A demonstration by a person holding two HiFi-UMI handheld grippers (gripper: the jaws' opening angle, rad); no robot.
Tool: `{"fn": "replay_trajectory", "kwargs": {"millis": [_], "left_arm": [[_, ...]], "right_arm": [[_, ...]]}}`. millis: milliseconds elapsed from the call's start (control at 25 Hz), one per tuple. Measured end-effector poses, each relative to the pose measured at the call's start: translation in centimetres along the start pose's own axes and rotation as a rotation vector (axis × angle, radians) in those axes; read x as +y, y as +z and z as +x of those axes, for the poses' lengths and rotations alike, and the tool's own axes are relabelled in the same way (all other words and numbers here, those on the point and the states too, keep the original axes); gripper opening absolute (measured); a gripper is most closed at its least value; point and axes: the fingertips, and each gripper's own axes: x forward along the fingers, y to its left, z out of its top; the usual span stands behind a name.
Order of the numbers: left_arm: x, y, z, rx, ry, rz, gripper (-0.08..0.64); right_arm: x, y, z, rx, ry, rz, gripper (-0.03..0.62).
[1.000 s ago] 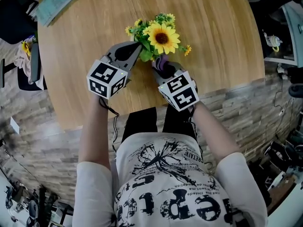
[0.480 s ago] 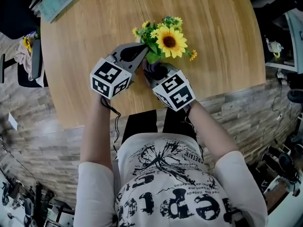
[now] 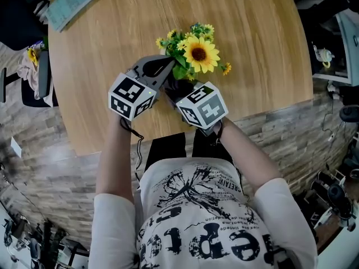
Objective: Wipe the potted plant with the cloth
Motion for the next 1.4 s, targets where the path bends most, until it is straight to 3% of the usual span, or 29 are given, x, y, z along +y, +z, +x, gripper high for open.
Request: {"fn": "replay_trajectory", "kwargs": {"millis": [160, 360, 600, 760, 960, 1160, 1400], "left_arm": [[0.0, 0.0, 0.0, 0.005, 0.025, 0.002, 0.002], [-0.2, -0.1, 0.2, 0.01, 0.081, 0.009, 0.002], [0.4, -0.2, 0.3, 0.029, 0.152, 0.023, 0.002], [0.3, -0.2, 0.3, 0.037, 0.192, 0.018, 0.002], [0.6, 0.0, 0.4, 0.037, 0.232, -0.026, 0.002], [0.7, -0.5, 0.4, 0.053, 0.294, -0.057, 0.002], [0.7, 0.1, 0.5, 0.009, 0.352, -0.095, 0.002]], "right_arm": [[-0.6, -1.1, -1.6, 0.04, -0.009, 0.073, 0.074], [-2.8, -2.9, -4.8, 0.072, -0.05, 0.095, 0.074], [-9.4, -5.5, -8.9, 0.145, -0.191, 0.123, 0.074], [-14.4, -5.0, -11.7, 0.153, -0.299, 0.112, 0.074], [-19.0, -1.8, -12.6, 0.149, -0.337, 0.037, 0.074], [-21.8, 3.1, -10.5, 0.131, -0.279, -0.088, 0.074], [-23.4, 10.1, -7.2, 0.123, -0.241, -0.313, 0.074]]}}
